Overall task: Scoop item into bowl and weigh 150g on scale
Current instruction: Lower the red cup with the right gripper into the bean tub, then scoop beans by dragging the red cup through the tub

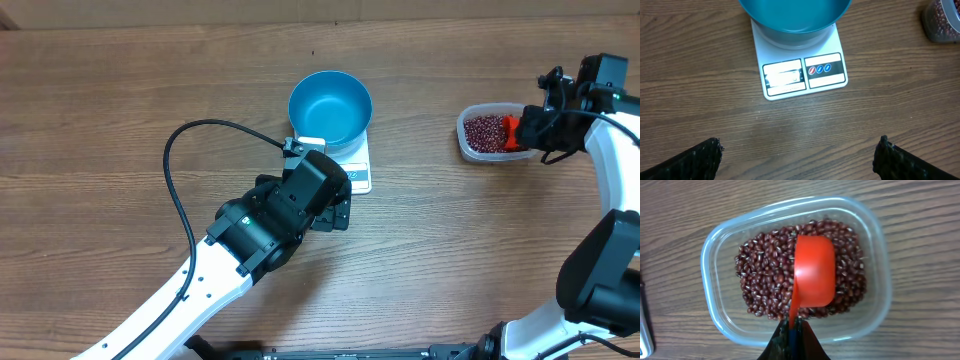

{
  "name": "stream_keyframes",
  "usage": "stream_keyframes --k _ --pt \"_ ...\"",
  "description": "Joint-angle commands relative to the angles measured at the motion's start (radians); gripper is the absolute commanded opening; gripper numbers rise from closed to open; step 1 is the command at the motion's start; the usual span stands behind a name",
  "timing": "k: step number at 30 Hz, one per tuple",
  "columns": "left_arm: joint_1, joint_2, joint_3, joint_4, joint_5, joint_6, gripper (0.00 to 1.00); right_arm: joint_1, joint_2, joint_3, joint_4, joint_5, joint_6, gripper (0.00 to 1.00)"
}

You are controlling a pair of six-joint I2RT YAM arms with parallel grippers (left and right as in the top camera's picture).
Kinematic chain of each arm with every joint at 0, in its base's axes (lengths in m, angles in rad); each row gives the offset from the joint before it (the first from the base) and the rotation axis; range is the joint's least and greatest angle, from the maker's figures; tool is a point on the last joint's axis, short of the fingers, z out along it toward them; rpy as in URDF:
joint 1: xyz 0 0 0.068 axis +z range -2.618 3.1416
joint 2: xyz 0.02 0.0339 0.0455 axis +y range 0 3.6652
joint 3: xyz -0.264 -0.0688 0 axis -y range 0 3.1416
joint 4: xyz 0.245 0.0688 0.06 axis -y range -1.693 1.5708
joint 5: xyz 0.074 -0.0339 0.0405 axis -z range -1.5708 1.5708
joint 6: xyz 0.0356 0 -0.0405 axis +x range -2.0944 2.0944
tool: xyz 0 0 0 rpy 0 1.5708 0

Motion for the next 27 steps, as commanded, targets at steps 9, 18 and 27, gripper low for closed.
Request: stream_keyframes --k 9,18,27 --pt "-0.002 0.004 0.003 0.002 -0.01 -0.013 1.0 -0.002 0.0 -0.101 0.033 -0.077 0.013 0.04" --pt "-0.002 0.004 0.003 0.001 -0.01 -0.013 1.0 -0.002 0.0 -0.118 0.05 -0.183 0.013 0.04" --pt "-0.002 0.004 0.003 0.001 -0.01 -0.013 1.0 -0.002 0.0 -0.119 0.05 -0.217 0.013 0.04"
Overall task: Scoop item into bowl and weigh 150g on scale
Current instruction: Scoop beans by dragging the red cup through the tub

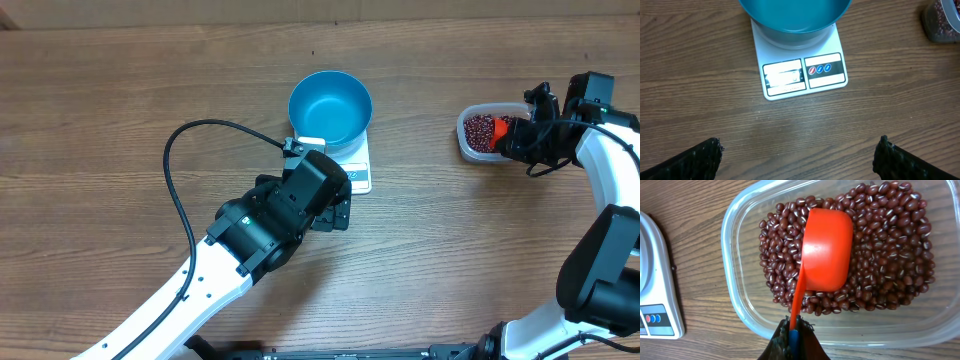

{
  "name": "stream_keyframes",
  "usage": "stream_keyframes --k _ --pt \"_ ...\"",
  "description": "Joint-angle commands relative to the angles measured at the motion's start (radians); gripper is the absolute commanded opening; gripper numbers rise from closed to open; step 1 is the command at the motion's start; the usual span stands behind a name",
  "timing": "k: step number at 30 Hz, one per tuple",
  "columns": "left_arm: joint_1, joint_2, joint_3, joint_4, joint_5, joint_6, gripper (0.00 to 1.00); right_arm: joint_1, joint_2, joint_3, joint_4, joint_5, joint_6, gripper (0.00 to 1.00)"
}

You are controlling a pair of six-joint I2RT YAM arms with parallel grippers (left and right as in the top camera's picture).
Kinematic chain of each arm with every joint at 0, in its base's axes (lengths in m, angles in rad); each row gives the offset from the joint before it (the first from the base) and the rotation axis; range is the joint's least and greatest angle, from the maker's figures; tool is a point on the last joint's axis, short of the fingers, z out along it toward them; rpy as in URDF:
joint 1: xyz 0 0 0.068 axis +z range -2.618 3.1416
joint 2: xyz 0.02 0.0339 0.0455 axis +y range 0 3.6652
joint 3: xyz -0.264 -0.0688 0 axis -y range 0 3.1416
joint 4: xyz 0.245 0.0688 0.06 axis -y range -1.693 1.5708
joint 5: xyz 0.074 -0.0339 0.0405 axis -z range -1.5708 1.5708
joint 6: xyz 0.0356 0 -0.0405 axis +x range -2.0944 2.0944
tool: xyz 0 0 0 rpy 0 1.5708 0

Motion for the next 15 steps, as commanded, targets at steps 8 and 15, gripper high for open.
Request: stream_keyframes --k 8,15 --pt "-0.002 0.004 0.003 0.002 -0.01 -0.013 1.0 -0.002 0.0 -0.015 0.0 -0.058 -0.001 0.04" --pt "-0.002 0.004 0.003 0.002 -0.01 -0.013 0.99 -0.002 0.002 -0.015 0.004 -0.092 0.0 0.04"
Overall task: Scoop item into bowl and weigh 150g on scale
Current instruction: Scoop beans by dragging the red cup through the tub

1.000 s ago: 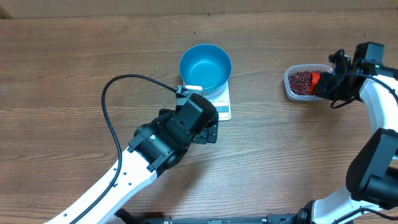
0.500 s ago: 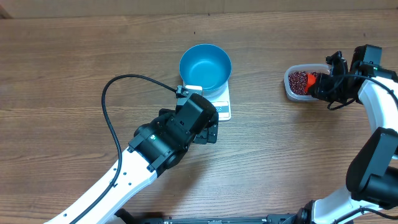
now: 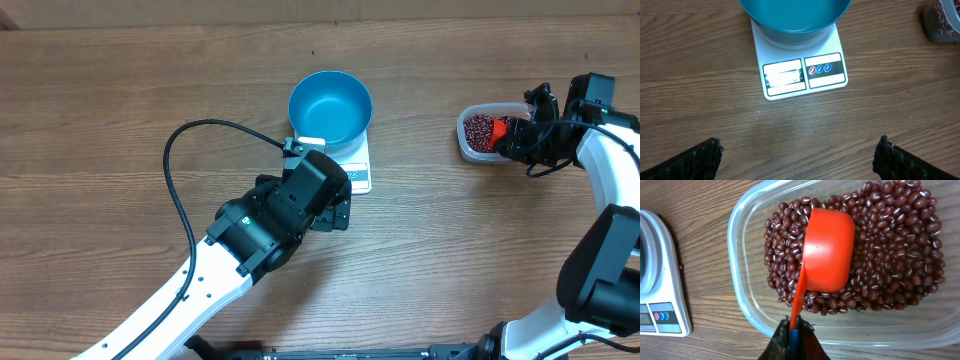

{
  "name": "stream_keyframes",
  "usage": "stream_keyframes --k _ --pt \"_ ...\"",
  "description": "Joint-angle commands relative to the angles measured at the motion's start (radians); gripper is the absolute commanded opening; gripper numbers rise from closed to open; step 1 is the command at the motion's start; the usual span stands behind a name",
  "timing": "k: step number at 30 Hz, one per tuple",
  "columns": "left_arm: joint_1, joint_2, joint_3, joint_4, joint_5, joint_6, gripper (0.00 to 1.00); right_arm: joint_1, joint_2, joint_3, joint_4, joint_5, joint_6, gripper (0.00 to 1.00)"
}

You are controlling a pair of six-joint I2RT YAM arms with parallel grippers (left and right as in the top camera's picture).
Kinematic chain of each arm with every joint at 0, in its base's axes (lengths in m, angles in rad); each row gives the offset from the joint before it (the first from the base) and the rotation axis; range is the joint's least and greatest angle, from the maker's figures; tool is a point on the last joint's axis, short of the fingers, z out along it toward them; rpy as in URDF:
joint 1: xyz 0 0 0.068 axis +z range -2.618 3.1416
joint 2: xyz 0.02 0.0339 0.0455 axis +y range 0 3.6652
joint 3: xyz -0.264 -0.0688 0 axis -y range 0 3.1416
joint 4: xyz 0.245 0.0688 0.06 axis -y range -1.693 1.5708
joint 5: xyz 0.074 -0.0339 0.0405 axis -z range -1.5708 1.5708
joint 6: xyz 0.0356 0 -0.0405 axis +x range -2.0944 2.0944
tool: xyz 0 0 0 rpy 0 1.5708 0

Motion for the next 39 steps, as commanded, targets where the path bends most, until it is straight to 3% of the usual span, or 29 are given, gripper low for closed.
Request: stream_keyframes --k 1,17,39 --pt "-0.002 0.004 0.003 0.001 -0.01 -0.013 1.0 0.003 0.005 -0.011 0.003 -0.061 0.003 0.04" --pt "-0.002 0.004 0.003 0.002 -0.01 -0.013 1.0 -0.108 0.065 -0.011 0.006 -0.181 0.006 0.04" --pt "-0.002 0.004 0.003 0.002 -0.011 -0.013 1.0 -0.143 0.163 -0.011 0.02 -0.324 0.047 0.04"
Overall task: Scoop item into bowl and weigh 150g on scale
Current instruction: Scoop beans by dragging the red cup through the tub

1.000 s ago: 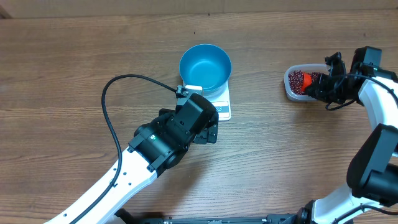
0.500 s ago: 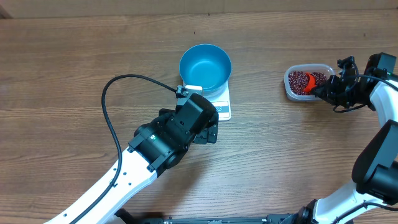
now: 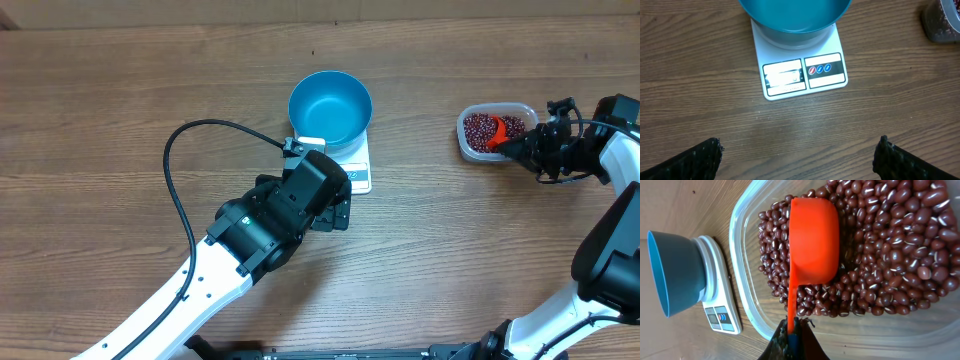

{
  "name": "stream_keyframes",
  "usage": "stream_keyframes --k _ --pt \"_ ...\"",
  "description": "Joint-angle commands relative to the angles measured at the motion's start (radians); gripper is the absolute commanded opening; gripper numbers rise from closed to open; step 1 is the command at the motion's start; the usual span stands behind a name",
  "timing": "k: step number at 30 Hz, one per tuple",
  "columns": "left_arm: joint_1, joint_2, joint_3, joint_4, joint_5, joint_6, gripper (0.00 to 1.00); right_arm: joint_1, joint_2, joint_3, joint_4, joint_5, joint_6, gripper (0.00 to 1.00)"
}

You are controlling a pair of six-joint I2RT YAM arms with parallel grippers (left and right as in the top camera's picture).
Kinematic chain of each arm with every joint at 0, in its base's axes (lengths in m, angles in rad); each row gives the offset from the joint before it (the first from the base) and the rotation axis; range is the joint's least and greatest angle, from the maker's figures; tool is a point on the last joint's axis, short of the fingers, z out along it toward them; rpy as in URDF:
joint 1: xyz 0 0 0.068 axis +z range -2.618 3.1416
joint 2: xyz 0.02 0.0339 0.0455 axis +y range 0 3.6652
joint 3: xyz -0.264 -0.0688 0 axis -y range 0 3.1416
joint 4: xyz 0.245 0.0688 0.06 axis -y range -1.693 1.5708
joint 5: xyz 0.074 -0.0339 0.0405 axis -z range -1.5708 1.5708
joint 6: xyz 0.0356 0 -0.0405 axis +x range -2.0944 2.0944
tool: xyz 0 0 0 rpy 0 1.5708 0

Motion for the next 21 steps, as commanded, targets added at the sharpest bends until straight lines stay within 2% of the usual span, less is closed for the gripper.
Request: stream_keyframes --k 1,10,21 --pt "-0.002 0.004 0.003 0.002 -0.01 -0.013 0.99 0.011 0.037 -0.011 0.012 -0.006 0.002 0.04" --pt "-0.002 0.004 0.003 0.002 -0.01 -0.013 1.0 -0.034 0.038 -0.011 0.011 -0.101 -0.027 0.04" --pt "-0.002 0.004 0.003 0.002 -0.01 -0.013 1.0 -0.085 0.066 -0.011 -0.056 -0.244 -0.153 0.04"
